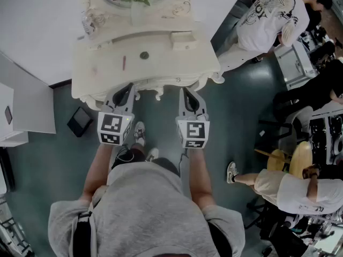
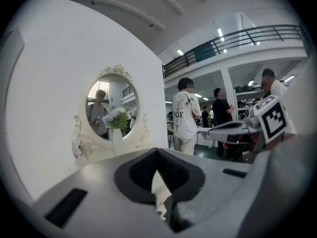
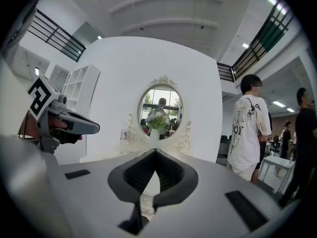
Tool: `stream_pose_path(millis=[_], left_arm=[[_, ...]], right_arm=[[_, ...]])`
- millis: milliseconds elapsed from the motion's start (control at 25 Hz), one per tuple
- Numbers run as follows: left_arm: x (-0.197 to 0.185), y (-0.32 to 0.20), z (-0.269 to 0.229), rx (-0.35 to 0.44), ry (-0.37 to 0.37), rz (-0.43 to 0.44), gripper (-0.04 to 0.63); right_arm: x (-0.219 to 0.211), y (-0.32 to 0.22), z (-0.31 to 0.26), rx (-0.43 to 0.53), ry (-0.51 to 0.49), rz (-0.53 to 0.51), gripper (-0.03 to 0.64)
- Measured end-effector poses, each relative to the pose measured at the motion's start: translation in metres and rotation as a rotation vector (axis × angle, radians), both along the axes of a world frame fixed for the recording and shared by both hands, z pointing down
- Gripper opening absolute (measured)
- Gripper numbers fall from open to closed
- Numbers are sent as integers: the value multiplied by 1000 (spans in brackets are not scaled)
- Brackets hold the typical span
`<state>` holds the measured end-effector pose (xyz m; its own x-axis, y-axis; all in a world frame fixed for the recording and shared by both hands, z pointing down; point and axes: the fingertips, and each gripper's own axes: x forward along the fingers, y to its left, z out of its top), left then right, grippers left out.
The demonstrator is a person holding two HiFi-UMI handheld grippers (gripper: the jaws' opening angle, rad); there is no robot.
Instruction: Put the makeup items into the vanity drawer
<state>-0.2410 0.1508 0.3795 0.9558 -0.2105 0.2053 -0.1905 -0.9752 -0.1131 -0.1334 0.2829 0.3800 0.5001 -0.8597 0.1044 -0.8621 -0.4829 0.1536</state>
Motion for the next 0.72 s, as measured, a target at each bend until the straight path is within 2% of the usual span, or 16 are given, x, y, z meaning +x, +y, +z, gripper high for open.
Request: stream_pose_path(millis=[360,720], left_arm=[[42,-41,11,-21,-20,-6,2],[93,-112,23,-40,-33,-13,2]], right_arm=[[42,-41,9,-19,-24,0,14],[88,-118,18,-51,-37,-37,14]])
